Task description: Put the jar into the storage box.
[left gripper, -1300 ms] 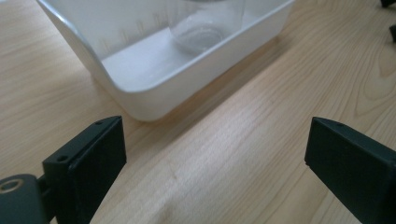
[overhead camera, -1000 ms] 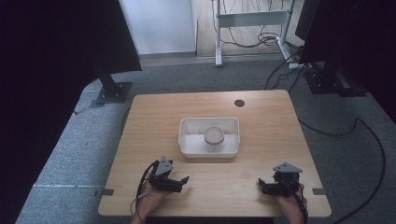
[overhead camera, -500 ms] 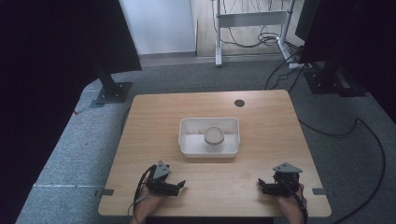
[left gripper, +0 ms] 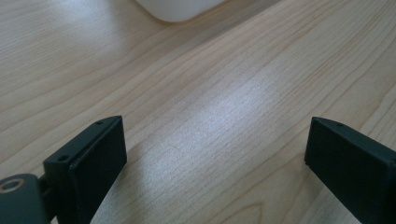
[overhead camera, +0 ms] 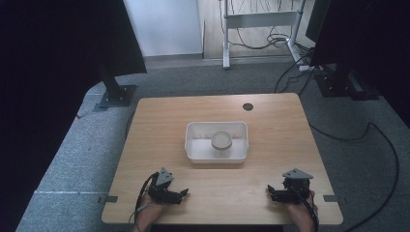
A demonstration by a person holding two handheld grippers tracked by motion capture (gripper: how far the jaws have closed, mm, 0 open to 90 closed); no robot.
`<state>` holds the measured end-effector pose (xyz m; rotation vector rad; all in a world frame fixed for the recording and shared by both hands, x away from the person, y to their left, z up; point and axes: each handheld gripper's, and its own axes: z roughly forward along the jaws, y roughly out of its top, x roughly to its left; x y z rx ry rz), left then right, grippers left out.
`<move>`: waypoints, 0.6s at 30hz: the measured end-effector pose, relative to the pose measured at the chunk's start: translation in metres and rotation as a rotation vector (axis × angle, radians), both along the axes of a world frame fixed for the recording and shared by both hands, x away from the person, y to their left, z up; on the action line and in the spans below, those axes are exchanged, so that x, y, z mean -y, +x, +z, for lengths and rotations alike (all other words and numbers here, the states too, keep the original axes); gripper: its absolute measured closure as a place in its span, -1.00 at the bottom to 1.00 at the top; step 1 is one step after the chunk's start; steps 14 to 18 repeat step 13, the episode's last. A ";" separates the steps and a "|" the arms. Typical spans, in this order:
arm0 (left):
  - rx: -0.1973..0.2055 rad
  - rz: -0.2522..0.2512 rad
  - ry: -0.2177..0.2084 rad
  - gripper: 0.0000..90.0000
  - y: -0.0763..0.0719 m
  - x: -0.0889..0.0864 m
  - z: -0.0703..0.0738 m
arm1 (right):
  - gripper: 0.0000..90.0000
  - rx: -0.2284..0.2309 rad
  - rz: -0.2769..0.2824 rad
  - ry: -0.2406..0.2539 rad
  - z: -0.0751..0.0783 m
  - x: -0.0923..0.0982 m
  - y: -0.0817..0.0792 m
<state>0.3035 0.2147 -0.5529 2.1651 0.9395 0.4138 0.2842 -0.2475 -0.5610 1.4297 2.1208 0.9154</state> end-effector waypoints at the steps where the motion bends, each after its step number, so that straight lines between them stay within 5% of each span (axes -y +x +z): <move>1: -0.005 0.000 0.008 -0.88 0.000 0.000 0.000 | -0.96 0.000 0.000 0.000 0.000 0.000 0.000; 18: -0.024 -0.014 0.036 -1.00 0.002 0.000 -0.002 | -0.95 0.000 0.000 0.000 0.000 0.000 0.000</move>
